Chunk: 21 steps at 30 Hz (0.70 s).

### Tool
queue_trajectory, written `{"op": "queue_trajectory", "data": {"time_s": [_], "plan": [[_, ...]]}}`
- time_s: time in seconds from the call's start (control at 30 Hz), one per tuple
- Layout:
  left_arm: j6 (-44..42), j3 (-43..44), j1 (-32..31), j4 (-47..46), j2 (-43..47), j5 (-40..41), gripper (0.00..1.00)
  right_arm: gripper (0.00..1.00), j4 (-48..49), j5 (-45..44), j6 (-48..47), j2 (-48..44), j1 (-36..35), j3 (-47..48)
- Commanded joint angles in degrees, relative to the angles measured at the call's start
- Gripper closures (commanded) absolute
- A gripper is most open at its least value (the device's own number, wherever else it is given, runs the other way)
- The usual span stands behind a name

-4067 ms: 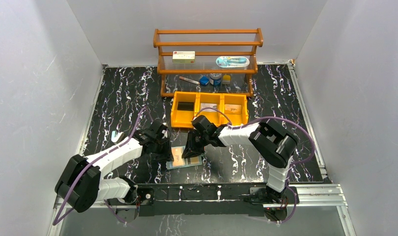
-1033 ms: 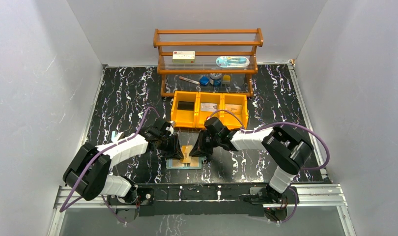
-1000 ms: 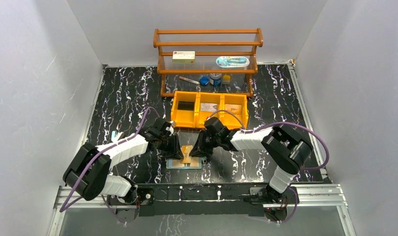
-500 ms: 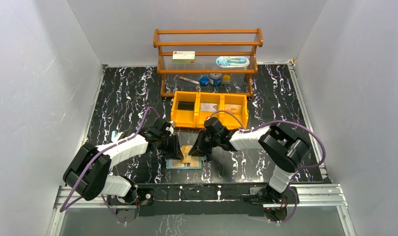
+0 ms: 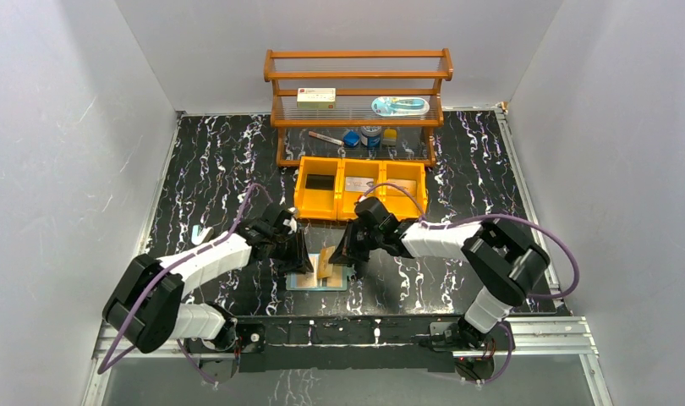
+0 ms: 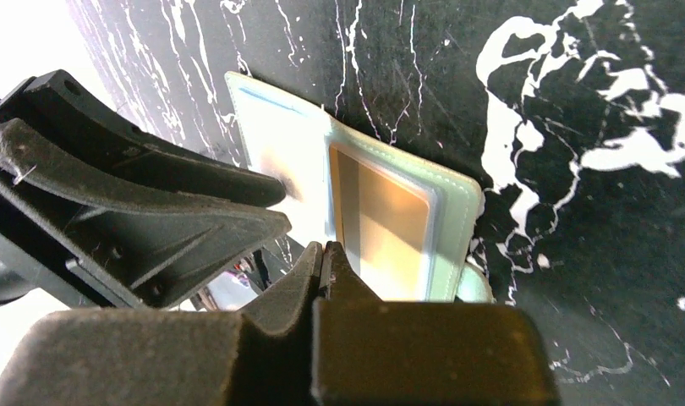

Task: Take the credit cards out of the card holder
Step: Remove the credit card from the card holder, then place the credit card in the storage box.

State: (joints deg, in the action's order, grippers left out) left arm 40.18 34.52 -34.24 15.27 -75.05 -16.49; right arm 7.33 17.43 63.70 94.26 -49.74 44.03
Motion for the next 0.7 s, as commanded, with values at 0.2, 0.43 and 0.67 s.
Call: {"op": "queue_trajectory", "data": {"time_s": [0.2,0.43,0.67], "plan": [[-0.7,2.6,0.0,3.8,6.1,3.8,0.65,1.0,-1.6,-3.8,-6.4,-14.8,0.9,-1.1],[-0.8,4.2,0.0,4.5,11.2,7.6,0.65,1.0,-9.2,-23.7,-19.5,-27.1,1.6,0.5],[0.0,4.3,0.0,6.2,16.3,12.1,0.51,1.0,-10.2,-46.6,-34.6,-36.4,2.3,0.4]]}}
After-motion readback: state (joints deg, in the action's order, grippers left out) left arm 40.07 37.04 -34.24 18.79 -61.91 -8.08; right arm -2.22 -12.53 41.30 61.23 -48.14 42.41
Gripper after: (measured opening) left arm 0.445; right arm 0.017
